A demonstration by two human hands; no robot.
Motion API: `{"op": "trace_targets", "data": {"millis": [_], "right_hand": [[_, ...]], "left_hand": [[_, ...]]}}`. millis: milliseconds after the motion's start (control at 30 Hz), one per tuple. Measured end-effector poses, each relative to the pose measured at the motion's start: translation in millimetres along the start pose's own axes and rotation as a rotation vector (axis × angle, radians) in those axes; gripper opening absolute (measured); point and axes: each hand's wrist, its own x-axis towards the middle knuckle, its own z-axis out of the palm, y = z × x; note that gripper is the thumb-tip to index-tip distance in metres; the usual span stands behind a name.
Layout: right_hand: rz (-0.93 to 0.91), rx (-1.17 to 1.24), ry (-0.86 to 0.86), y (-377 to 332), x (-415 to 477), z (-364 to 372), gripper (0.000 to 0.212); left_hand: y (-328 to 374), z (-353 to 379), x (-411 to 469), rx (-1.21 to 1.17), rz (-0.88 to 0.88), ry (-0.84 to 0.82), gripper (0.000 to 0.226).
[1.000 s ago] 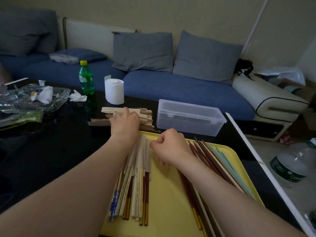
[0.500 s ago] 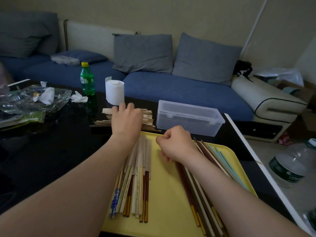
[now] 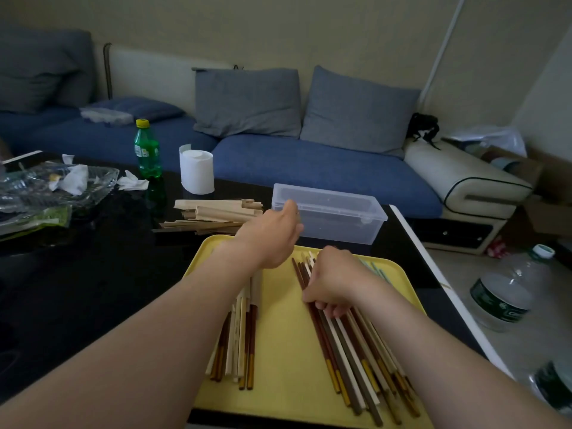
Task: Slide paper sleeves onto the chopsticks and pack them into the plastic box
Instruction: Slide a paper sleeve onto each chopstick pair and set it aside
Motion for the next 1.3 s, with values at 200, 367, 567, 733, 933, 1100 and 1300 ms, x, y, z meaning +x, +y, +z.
{"op": "trace_targets", "data": {"millis": [200, 367, 567, 733, 933, 1100, 1300], "right_hand": [[-0.014, -0.016, -0.073, -5.9, -7.3, 6.7, 0.009], [-0.036, 0.042, -0.1, -9.6, -14.1, 4.7, 0.009], [-0.023, 0.336, 0.178, -4.0, -18.6, -15.8, 0.028], [-0.214, 0.219, 0.415, 5.4, -19.1, -22.0, 0.022], [-0.186, 0.052, 0.362, 14.0, -10.8, -20.8, 0.03], [-0.114, 0.016, 0.346, 17.6, -9.3, -22.0, 0.031], [-0.069, 0.02, 0.376, 20.1, -9.0, -24.1, 0.024]], "left_hand": [[-5.3, 10.1, 3.1, -0.079, -0.095, -0.231, 0.012], [-8.6, 10.2, 4.3, 0.018, -0.093, -0.24, 0.007], [-11.1, 8.1, 7.2, 0.111, -0.076, -0.028, 0.038], [-10.4, 9.4, 2.8, 0.201, -0.152, -0.017, 0.036], [-11.4, 4.7, 3.4, 0.177, -0.246, -0.025, 0.036], [-4.6, 4.3, 1.5, 0.167, -0.205, -0.043, 0.032], [-2.9, 2.9, 1.6, 0.194, -0.215, -0.026, 0.043]]}}
